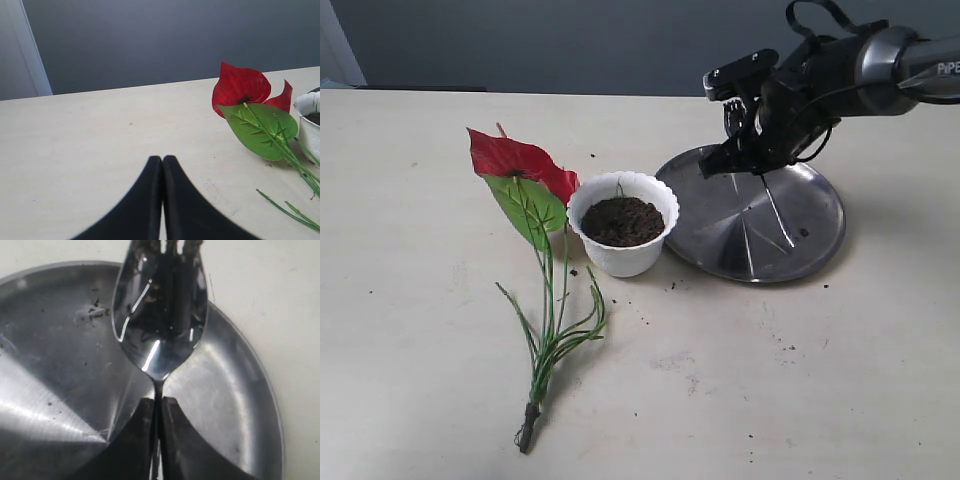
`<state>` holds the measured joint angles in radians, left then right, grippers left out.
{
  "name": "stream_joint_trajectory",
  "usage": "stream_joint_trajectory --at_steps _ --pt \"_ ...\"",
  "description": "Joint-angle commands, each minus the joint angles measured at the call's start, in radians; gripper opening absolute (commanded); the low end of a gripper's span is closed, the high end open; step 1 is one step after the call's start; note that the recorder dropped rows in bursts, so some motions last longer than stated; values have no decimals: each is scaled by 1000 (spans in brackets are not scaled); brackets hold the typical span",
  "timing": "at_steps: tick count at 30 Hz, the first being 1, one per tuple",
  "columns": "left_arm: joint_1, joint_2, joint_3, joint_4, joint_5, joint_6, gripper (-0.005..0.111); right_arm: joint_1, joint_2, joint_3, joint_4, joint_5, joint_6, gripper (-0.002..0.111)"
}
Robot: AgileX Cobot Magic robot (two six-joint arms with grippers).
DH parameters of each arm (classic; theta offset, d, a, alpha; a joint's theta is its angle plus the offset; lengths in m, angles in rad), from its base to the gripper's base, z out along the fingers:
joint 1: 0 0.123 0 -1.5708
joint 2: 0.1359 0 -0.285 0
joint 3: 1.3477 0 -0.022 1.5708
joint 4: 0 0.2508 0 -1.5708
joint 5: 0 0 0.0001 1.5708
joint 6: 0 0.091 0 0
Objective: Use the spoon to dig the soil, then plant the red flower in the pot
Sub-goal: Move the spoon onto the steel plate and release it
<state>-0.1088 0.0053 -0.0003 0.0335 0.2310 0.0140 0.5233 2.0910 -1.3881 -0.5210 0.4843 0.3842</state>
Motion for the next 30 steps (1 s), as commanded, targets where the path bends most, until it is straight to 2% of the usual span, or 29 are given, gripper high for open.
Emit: stream_joint_trajectory --at_steps 1,9,11,15,22,26,30 --pt "-3 -5 0 6 1 -4 0 -4 33 -10 -1 -6 -28 -1" --pt "-3 -5 0 6 1 -4 0 -4 70 -14 -1 -28 -32 0" --pt "-3 -5 0 6 1 -4 0 -4 70 -14 -1 -28 -32 5" --pt "-3 -5 0 6 1 -4 0 -4 70 -14 -1 -17 -32 21" --pt "-3 -5 0 6 1 -4 0 -4 45 -14 2 32 -24 23" --pt "-3 -5 0 6 1 -4 0 -4 -36 -14 105 100 -33 23" --pt "-3 -5 0 6 1 -4 0 9 -153 -14 288 132 -168 23"
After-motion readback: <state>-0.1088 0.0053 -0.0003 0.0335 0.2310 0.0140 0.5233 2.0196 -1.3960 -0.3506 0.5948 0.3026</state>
